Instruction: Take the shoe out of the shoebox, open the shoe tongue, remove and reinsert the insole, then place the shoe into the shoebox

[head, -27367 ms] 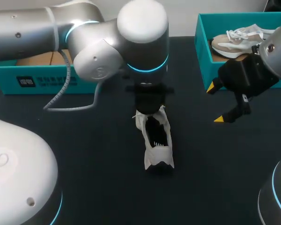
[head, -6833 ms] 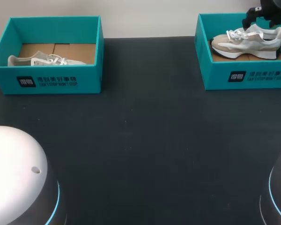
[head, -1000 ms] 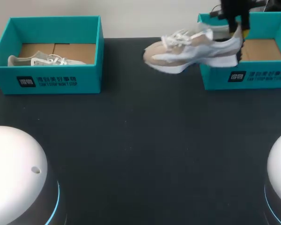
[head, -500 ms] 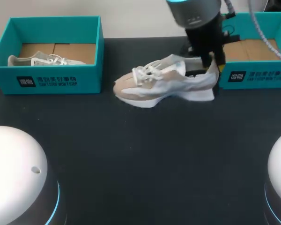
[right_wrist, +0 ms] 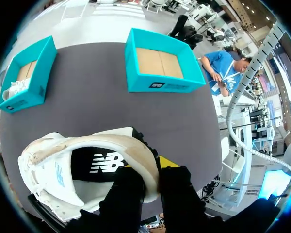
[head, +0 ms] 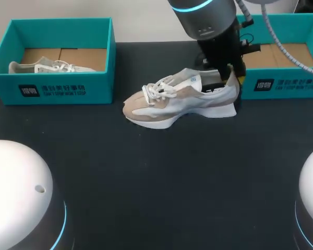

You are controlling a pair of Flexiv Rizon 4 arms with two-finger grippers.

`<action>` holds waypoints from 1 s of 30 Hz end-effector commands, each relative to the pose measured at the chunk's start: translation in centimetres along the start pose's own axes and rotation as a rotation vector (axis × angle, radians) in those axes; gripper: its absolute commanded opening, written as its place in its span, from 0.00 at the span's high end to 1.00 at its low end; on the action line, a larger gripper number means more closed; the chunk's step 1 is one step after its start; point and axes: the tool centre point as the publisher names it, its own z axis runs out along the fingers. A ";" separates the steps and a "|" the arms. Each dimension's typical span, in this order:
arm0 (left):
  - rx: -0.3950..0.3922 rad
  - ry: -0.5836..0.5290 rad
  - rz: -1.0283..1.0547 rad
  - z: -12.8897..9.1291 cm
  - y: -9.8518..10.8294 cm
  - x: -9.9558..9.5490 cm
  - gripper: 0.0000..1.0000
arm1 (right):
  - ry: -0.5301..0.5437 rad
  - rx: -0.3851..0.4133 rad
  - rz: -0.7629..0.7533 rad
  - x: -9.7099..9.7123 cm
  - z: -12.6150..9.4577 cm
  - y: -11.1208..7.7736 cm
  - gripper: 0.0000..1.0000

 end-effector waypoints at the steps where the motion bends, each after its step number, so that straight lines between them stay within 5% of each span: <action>1: 0.000 0.002 0.000 -0.1 0.0 0.0 0.00 | 0.003 0.001 0.000 -0.1 -0.1 0.0 1.00; 6: 0.000 0.002 0.000 -0.1 0.0 0.0 0.00 | 0.019 -0.001 -0.006 0.2 -0.1 -0.3 1.00; 14: 0.000 0.002 0.000 -0.1 0.0 0.0 0.00 | 0.029 -0.052 0.025 3.1 0.3 -4.6 1.00; 30: 0.000 0.002 0.000 -0.1 0.0 0.0 0.00 | 0.033 -0.032 -0.053 9.5 7.5 -7.9 1.00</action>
